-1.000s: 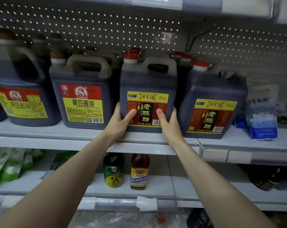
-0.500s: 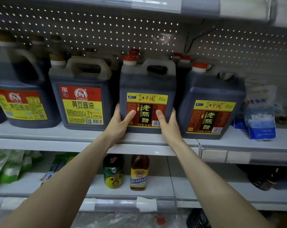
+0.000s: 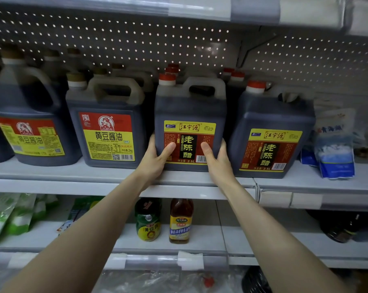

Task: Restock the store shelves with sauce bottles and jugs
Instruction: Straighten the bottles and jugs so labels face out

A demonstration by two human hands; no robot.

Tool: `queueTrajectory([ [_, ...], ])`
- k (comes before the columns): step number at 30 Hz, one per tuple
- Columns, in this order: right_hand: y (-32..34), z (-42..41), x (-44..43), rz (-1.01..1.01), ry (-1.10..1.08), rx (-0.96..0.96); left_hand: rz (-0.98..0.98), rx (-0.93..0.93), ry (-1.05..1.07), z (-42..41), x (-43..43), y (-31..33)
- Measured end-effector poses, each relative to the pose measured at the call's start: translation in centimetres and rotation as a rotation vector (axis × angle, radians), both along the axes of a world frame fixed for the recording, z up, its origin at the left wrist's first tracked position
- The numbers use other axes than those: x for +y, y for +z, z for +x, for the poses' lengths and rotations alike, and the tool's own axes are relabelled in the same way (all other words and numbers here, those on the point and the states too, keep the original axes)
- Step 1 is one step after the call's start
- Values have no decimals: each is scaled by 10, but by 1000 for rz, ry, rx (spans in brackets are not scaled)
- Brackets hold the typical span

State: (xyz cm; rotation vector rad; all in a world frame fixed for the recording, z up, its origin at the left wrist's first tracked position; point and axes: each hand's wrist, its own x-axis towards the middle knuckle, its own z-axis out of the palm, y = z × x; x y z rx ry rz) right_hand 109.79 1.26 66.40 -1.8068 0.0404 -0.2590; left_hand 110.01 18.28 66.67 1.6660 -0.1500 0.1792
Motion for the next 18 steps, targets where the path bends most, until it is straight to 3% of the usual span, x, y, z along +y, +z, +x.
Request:
queueTrajectory([
  [18,34,-78,-19,-43,-12,-14,210,2,182,-67,-2,21],
])
